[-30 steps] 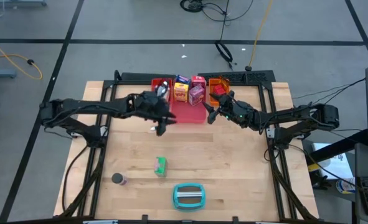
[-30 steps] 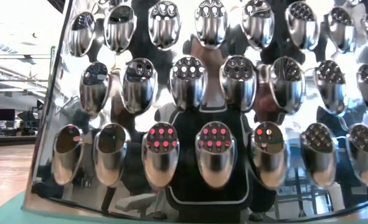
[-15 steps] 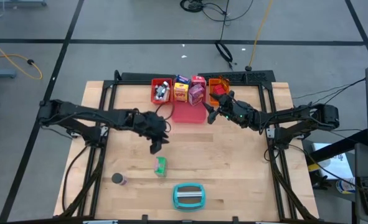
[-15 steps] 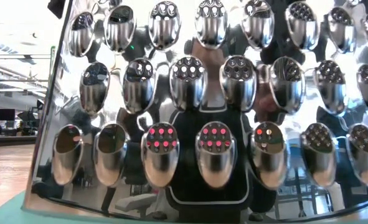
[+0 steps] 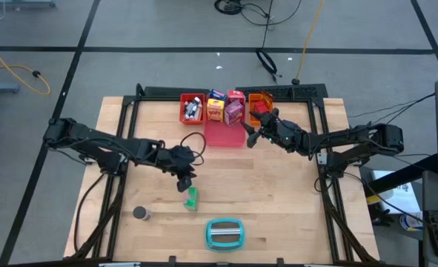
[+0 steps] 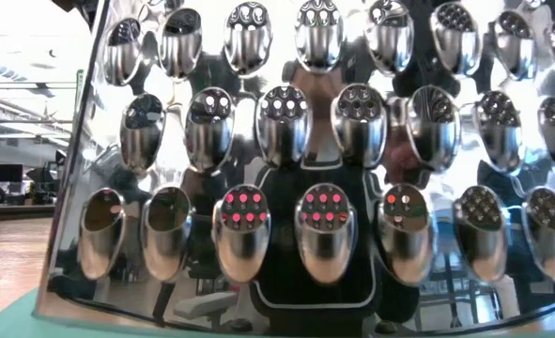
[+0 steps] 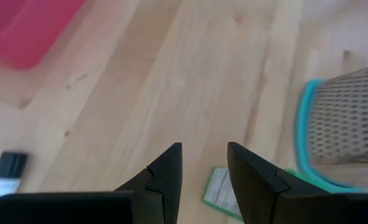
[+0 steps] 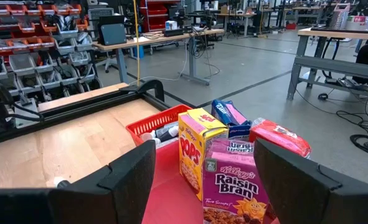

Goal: Pick & Place Kitchen Items
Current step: Put the green cereal box into the pink bin

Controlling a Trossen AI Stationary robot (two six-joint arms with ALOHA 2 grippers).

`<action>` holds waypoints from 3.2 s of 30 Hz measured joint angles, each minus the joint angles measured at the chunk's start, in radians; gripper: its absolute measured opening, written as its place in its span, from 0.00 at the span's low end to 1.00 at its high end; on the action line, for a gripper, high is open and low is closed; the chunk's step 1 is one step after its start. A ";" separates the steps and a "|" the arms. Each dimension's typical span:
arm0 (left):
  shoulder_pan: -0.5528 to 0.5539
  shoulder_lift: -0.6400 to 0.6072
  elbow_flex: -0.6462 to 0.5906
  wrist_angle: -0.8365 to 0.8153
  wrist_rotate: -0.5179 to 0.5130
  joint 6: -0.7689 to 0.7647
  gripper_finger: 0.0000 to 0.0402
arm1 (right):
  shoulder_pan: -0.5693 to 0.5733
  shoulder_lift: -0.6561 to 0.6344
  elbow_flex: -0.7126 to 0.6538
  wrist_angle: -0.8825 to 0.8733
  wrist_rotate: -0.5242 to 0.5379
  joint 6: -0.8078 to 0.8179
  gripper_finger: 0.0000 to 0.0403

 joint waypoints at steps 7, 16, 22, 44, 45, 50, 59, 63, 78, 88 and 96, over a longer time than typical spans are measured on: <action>-0.020 0.000 0.000 -0.046 -0.021 -0.064 0.32 | 0.000 0.000 0.000 -0.001 0.000 0.000 0.65; -0.059 -0.004 0.000 -0.062 0.006 -0.135 0.32 | 0.000 0.000 0.000 -0.008 0.000 0.000 0.65; -0.104 -0.035 -0.001 -0.075 0.031 -0.130 0.32 | 0.000 0.000 0.000 -0.013 0.000 0.000 0.65; -0.168 -0.006 0.000 -0.064 -0.055 -0.014 0.32 | 0.000 0.000 0.000 -0.016 0.000 0.011 0.65; -0.168 -0.011 0.000 -0.062 -0.055 -0.004 0.32 | 0.000 0.000 0.000 -0.016 0.000 0.011 0.65; -0.170 -0.014 0.000 -0.045 -0.039 0.028 0.32 | 0.000 0.000 0.000 -0.016 0.000 0.011 0.65; -0.173 0.003 0.000 -0.029 0.005 0.058 0.32 | 0.000 0.000 0.000 -0.015 0.000 0.011 0.65; -0.168 0.002 0.000 -0.021 0.022 0.061 0.32 | 0.000 0.000 0.000 -0.019 0.000 0.011 0.65; -0.175 0.002 0.000 0.011 0.088 0.060 0.32 | 0.000 0.000 0.000 -0.023 0.000 0.011 0.65; -0.194 0.039 -0.001 0.021 0.077 0.055 0.32 | 0.000 0.000 0.000 -0.023 0.000 0.011 0.65; -0.193 0.096 0.001 0.041 0.127 0.081 0.26 | 0.000 0.000 0.000 -0.024 0.000 0.011 0.65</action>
